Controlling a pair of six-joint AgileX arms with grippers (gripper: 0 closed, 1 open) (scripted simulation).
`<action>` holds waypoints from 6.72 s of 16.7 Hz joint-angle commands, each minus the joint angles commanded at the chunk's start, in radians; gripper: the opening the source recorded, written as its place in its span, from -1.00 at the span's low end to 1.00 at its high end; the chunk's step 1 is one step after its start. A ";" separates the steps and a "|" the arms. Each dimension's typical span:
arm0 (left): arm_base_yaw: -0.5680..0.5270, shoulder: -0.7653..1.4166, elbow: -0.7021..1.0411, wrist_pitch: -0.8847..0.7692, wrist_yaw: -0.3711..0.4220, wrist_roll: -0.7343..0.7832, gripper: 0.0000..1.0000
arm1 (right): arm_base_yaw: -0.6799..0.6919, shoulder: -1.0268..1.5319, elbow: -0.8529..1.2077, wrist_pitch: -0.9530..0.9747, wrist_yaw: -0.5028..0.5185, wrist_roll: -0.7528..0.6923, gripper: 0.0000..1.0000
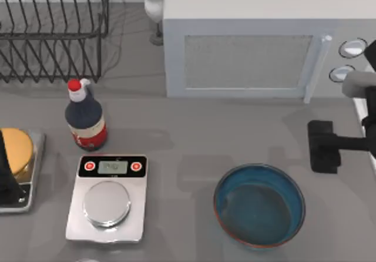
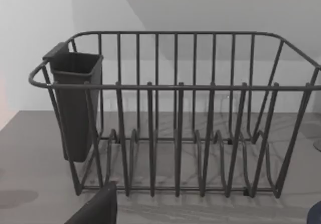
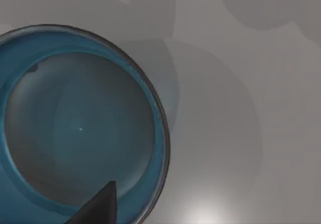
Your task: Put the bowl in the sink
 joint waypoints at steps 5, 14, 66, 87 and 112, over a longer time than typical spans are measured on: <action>0.000 0.000 0.000 0.000 0.000 0.000 1.00 | 0.103 0.277 0.222 -0.196 -0.001 0.101 1.00; 0.000 0.000 0.000 0.000 0.000 0.000 1.00 | 0.123 0.339 0.257 -0.221 0.000 0.122 1.00; 0.000 0.000 0.000 0.000 0.000 0.000 1.00 | 0.124 0.327 0.466 -0.437 0.000 0.121 -1.00; 0.000 0.000 0.000 0.000 0.000 0.000 1.00 | -0.602 0.213 0.132 0.929 -0.399 -0.257 -1.00; 0.000 0.000 0.000 0.000 0.000 0.000 1.00 | -0.993 0.357 -0.405 2.026 -0.506 -0.461 -1.00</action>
